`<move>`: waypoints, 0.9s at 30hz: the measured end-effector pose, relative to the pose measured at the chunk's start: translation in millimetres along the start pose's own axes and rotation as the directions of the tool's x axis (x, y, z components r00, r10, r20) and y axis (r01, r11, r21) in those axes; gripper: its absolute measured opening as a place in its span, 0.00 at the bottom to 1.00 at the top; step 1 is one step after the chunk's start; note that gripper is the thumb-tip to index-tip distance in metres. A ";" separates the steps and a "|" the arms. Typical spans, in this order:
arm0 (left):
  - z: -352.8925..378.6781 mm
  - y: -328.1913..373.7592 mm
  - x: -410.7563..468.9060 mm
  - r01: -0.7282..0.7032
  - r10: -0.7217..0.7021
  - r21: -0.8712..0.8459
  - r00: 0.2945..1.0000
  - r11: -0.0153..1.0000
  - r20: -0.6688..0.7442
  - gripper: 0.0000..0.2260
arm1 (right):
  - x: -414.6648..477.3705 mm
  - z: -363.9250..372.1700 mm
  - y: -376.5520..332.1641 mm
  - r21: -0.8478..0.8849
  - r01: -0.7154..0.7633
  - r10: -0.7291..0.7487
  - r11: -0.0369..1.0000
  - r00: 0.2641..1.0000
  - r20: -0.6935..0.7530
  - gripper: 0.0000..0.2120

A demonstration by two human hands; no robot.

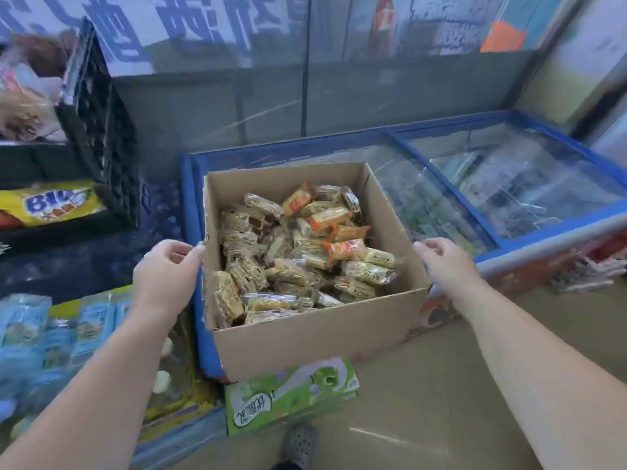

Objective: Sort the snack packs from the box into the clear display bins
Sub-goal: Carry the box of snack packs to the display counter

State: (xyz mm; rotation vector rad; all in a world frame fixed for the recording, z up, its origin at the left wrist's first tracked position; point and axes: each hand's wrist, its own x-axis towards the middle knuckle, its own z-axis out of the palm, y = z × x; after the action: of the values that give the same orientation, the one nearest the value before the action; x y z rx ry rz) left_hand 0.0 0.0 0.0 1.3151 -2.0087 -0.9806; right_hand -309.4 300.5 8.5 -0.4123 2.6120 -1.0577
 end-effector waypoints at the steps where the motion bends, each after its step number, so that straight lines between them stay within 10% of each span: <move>1: 5.6 -1.1 15.9 0.064 -0.065 0.047 0.998 0.997 0.023 0.11 | 11.8 9.9 -6.2 -0.008 -0.034 0.034 0.999 0.999 0.005 0.17; 10: 40.7 -7.3 87.7 -0.086 -0.131 0.631 0.948 0.771 0.289 0.14 | 87.0 45.9 -13.0 -0.361 -0.104 0.146 0.927 0.985 0.093 0.16; 19: 63.5 94.6 93.5 -0.286 0.068 0.578 0.927 0.764 0.369 0.17 | 99.1 -24.5 28.2 -0.355 -0.103 0.100 0.929 0.995 -0.028 0.18; 27: 232.4 249.4 51.7 -0.499 0.232 0.416 0.807 0.761 0.543 0.15 | 95.4 -183.2 159.1 -0.087 -0.307 0.271 0.948 0.918 -0.290 0.20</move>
State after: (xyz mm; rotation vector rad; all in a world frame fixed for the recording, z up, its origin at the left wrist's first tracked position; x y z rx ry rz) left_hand -328.2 81.4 67.0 0.8869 -2.9486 -0.5690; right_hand -488.9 489.5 6.4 0.1072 2.8779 -0.9008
